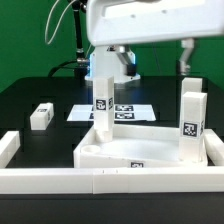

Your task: Assemble desk

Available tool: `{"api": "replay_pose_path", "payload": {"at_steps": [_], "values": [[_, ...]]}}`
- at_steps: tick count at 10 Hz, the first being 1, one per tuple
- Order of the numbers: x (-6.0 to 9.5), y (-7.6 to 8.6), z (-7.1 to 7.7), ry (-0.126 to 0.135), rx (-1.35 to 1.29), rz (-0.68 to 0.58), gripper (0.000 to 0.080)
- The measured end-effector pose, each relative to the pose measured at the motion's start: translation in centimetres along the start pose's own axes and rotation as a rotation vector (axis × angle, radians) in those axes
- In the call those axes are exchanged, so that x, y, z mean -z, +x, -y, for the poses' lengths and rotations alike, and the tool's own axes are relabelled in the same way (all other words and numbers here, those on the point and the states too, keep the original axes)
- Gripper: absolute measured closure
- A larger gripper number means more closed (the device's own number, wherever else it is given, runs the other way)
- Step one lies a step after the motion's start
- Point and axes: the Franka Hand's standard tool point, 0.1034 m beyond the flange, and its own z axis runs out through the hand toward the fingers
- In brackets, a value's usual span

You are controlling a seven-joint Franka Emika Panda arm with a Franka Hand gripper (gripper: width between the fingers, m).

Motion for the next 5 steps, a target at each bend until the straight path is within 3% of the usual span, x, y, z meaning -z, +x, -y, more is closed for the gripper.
{"api": "replay_pose_path", "payload": {"at_steps": [1, 3, 4, 5], "values": [[0.9, 0.4, -2.3, 0.008, 0.027, 0.002, 0.0151], [1.7, 1.7, -8.2, -0.011, 0.273, 0.026, 0.0151], [2.7, 2.8, -8.2, -0.031, 0.306, 0.049, 0.0151], [2.9, 3.5, -7.5, -0.028, 0.377, 0.024, 0.0151]]}}
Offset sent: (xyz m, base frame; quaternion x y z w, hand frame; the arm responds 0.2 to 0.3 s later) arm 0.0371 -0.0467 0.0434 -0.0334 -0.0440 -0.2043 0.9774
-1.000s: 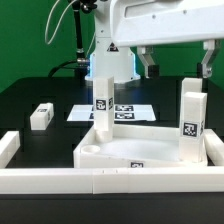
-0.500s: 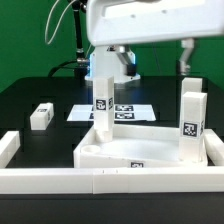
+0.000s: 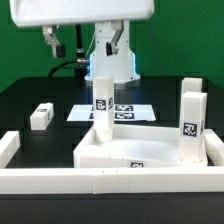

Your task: Assemble desk

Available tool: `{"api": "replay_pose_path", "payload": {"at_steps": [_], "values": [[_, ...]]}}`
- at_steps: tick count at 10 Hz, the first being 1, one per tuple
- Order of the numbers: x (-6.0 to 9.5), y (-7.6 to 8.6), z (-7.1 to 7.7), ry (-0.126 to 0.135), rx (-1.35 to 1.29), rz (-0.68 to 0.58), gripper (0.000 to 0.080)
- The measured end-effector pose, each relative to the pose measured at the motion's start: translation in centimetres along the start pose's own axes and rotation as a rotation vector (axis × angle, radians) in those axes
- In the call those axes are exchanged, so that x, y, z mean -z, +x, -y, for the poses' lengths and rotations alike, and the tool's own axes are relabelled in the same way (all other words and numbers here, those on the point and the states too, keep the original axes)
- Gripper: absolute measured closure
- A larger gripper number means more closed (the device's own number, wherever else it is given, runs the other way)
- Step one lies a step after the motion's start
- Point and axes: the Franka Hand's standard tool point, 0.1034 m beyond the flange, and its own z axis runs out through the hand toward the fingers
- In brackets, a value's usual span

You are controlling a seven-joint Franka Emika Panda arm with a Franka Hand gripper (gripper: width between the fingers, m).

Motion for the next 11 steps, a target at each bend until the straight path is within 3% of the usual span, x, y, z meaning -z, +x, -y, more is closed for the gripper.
{"api": "replay_pose_path", "payload": {"at_steps": [3, 4, 5, 7, 8, 10, 11], "values": [[-0.5, -0.7, -0.5, 0.005, 0.054, 0.041, 0.0151], [-2.1, -2.0, -3.1, 0.000, 0.096, 0.098, 0.0151], [-3.6, -3.9, -6.5, 0.001, 0.085, 0.238, 0.0151], [-5.8, -5.5, -10.9, 0.003, 0.120, 0.353, 0.0151], [-5.6, -7.0, -11.2, -0.004, 0.068, 0.490, 0.0151], [-5.9, -6.3, -10.7, -0.005, 0.085, 0.579, 0.0151], [-6.2, -7.2, -10.8, 0.006, 0.087, 0.657, 0.0151]]}}
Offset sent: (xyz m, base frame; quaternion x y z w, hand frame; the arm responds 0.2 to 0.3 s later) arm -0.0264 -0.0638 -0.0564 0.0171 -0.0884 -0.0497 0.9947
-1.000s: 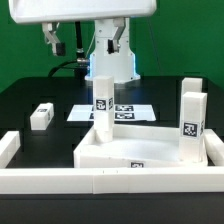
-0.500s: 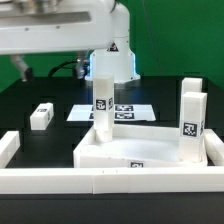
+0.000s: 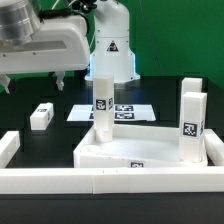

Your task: Assemble desk

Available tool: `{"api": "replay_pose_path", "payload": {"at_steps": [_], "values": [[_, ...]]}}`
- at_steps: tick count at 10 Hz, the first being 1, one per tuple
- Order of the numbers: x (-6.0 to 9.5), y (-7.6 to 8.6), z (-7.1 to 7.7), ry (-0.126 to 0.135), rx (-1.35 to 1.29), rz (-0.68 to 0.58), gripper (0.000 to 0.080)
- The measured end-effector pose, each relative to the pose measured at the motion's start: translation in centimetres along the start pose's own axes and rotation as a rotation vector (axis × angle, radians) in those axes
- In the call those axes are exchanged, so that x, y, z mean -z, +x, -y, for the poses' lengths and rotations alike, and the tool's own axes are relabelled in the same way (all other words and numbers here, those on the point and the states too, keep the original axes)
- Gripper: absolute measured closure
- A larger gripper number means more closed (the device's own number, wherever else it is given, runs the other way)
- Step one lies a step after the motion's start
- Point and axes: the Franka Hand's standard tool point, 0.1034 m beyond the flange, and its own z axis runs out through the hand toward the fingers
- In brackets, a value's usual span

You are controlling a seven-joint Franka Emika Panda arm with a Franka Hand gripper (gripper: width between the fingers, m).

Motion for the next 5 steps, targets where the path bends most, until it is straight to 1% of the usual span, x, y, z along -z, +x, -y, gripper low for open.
{"api": "replay_pose_path", "payload": {"at_steps": [1, 2, 3, 4, 5], "values": [[-2.6, -0.3, -1.5, -0.008, 0.023, 0.071, 0.0151], [-4.9, -1.6, -2.6, -0.001, 0.016, 0.174, 0.0151], [-5.7, -2.4, -2.9, 0.004, 0.025, 0.204, 0.0151], [-6.7, -3.6, -2.8, -0.010, 0.050, 0.235, 0.0151], [-7.0, -4.4, -2.4, 0.007, 0.042, 0.300, 0.0151]]}}
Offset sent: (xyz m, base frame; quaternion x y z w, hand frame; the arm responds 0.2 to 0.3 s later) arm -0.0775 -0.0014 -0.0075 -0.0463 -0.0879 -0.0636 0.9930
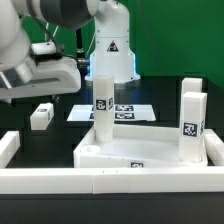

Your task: Assemble desk

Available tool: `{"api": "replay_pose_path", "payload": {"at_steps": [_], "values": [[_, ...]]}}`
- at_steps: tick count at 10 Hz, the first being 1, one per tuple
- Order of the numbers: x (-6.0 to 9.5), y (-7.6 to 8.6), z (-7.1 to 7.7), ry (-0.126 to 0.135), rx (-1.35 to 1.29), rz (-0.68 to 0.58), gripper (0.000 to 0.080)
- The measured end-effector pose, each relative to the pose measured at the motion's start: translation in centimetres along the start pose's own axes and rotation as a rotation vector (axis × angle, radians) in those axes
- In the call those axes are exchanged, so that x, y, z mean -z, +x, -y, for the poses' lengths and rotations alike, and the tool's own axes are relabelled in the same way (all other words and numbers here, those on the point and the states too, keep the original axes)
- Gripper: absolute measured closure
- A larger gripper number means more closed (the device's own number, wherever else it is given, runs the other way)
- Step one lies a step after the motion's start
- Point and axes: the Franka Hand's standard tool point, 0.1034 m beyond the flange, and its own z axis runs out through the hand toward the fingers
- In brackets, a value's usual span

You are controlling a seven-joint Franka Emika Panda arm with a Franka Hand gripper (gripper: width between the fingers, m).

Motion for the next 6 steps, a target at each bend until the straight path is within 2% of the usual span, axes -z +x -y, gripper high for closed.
{"api": "replay_pose_path", "payload": {"at_steps": [2, 3, 4, 6], "values": [[0.2, 0.9, -0.3, -0.011, 0.000, 0.000, 0.0151], [0.0, 0.8, -0.4, -0.009, -0.001, 0.003, 0.0151], [-1.5, 0.9, -0.9, -0.015, -0.016, 0.035, 0.0151], [-5.3, 1.0, -1.4, -0.006, -0.031, 0.110, 0.0151]]}}
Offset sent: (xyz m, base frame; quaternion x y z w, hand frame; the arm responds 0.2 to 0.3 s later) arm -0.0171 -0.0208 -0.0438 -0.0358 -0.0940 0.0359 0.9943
